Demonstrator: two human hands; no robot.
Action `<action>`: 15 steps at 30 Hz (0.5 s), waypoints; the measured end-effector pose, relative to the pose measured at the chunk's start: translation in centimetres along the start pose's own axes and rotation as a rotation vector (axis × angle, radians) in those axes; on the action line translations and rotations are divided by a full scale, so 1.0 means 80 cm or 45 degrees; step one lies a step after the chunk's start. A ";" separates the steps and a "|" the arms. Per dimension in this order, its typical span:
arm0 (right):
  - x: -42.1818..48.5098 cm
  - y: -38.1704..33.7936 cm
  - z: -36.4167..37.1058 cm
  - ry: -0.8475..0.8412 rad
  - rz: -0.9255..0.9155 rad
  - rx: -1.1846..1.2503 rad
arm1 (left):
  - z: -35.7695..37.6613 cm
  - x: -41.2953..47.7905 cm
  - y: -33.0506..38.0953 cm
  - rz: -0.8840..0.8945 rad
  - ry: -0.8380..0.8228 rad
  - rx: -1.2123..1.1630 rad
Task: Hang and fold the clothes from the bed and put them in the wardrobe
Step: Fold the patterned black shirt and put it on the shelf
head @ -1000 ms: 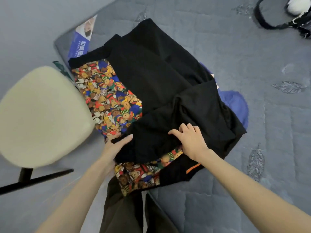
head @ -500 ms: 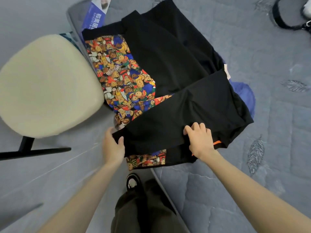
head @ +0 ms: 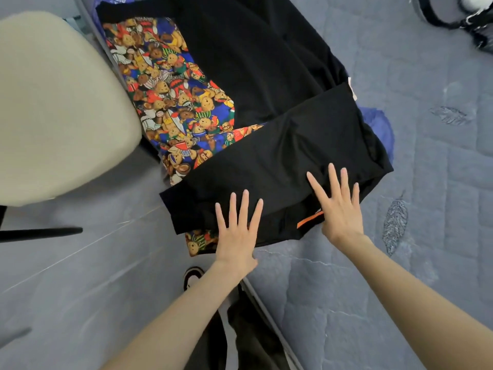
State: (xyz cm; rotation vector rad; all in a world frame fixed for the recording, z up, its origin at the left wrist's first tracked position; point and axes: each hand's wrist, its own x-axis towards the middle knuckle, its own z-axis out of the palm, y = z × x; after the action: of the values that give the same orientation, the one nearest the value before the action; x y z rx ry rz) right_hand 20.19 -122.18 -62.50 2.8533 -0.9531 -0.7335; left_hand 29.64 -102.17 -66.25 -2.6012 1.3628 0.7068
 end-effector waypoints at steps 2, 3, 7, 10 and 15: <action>0.009 0.007 0.017 -0.003 -0.063 -0.114 | 0.020 0.009 0.002 -0.037 0.020 0.037; 0.014 0.011 0.027 -0.001 -0.091 -0.158 | 0.028 0.013 0.003 -0.047 0.038 0.043; 0.029 0.033 0.064 0.028 -0.179 -0.159 | 0.050 0.024 0.014 -0.091 0.142 0.024; 0.035 0.046 0.076 0.124 -0.298 -0.065 | 0.051 0.030 0.027 -0.166 0.187 0.032; 0.039 0.067 0.072 0.201 -0.382 0.131 | 0.037 0.031 0.042 -0.243 0.229 -0.035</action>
State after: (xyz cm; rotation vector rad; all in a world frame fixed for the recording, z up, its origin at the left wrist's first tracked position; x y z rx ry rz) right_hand 16.78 -127.69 -67.90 3.1274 -0.5654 -0.4775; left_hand 27.11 -105.04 -69.67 -2.8263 1.1314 0.4775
